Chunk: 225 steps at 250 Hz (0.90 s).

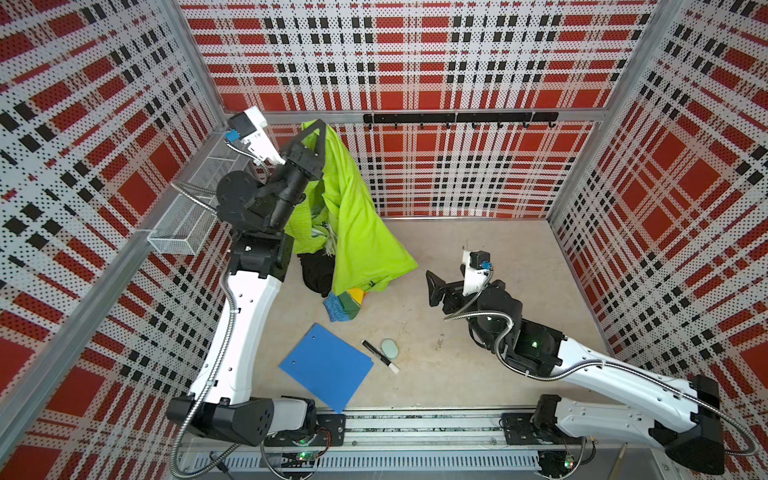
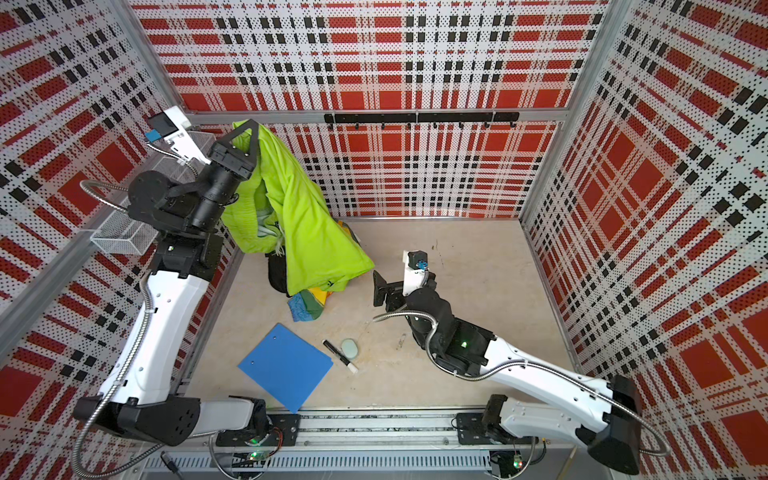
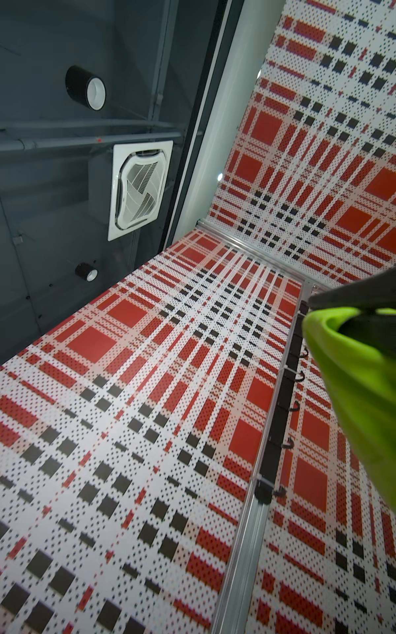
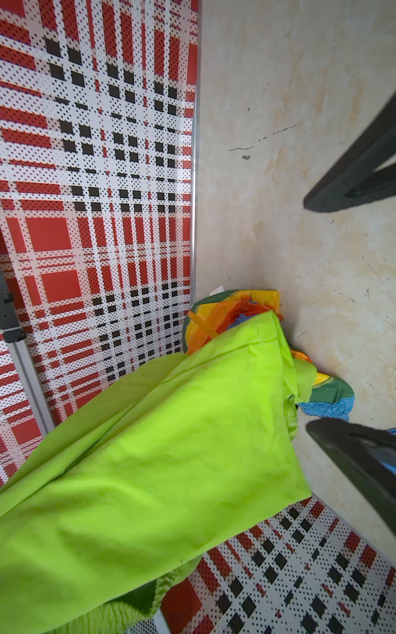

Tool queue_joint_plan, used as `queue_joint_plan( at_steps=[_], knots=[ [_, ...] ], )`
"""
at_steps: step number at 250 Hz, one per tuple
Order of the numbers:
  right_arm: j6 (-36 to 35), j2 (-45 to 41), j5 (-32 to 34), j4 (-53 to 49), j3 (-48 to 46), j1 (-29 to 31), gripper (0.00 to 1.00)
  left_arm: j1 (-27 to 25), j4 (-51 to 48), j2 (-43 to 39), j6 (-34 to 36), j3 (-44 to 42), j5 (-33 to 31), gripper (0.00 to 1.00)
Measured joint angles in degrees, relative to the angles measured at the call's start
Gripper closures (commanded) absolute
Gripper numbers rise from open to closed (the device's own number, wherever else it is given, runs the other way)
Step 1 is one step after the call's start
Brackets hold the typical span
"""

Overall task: Pick out a specific cloth from the pile
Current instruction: 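Swing the hanging shirt toward the open table while the right gripper grasps its lower edge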

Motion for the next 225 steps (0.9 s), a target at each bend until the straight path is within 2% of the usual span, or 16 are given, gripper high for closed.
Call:
queue_joint_plan(
  at_steps=[45,86,155,225],
  knots=[
    [-0.2,-6.0,2.2,-1.7,-0.3,0.0,0.00,-12.3,0.0,2.8,3.8,1.7,-4.1,1.00],
    [0.0,-10.7,5.0,-3.8,-1.6,0.0,0.00,-19.4,1.2,8.4,5.4,4.2,-6.7,1.00],
    [1.5,-15.9,9.7,-10.8,-2.1,0.0,0.00,-27.7,2.3,21.3,6.3,11.4,-7.2,1.00],
    [8.9,-20.1,14.6,-22.0,-2.0,0.0,0.00,-30.7,2.8,32.9,4.7,17.1,-2.8,1.00]
  ],
)
